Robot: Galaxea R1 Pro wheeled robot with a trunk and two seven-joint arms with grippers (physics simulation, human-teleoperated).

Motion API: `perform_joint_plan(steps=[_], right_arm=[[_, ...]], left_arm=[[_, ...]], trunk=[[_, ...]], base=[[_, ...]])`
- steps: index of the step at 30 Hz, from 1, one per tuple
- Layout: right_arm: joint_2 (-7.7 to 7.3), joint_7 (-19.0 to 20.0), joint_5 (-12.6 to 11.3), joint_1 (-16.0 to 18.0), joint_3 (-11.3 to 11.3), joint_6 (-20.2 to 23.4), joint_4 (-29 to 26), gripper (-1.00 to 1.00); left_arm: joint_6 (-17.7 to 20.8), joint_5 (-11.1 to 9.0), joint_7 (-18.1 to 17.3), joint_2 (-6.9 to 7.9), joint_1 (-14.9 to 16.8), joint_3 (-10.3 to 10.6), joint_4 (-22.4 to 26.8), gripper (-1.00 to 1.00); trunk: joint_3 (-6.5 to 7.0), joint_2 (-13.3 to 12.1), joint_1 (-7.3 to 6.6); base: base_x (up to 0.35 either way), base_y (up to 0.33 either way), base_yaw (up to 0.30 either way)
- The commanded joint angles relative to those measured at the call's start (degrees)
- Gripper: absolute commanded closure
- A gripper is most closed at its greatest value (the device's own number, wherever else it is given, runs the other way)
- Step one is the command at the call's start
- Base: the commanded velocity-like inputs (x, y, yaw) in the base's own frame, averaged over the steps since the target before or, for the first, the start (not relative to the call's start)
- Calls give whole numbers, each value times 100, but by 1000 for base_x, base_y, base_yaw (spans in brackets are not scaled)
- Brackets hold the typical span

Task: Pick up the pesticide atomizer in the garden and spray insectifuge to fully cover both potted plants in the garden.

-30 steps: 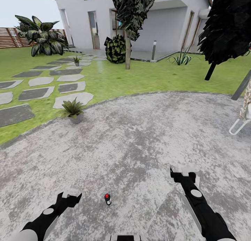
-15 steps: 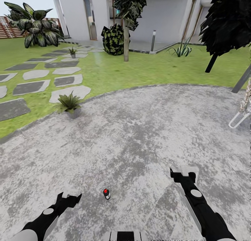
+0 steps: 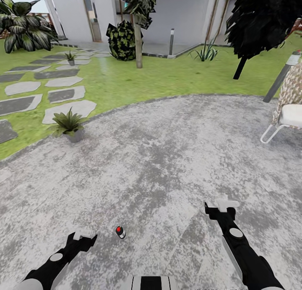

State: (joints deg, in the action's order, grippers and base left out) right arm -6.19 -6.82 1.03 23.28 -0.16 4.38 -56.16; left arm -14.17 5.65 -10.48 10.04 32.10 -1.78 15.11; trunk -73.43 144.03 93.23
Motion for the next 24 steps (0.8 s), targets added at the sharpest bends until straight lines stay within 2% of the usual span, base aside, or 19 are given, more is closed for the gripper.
perform_joint_plan(steps=[1,13,21,24], right_arm=[[1,-21,11,2,7,37,-9,-100],[2,-21,13,2,2,36,-9,-100],[-10,-9,43,2,13,38,26,-100],[89,-13,141,45,25,-60,123,-100]], left_arm=[[-35,59,-10,3,-6,-15,-1,-100],[-48,52,-6,-13,-36,-7,14,-100],[-42,50,-6,-39,-37,-7,10,-100],[-120,-47,12,-30,-134,-35,107,-100]], trunk=[[2,2,-1],[70,2,-1],[77,2,-1],[77,2,-1]], base=[[0,0,-190],[-42,36,-183],[-219,206,-31],[0,0,0]])
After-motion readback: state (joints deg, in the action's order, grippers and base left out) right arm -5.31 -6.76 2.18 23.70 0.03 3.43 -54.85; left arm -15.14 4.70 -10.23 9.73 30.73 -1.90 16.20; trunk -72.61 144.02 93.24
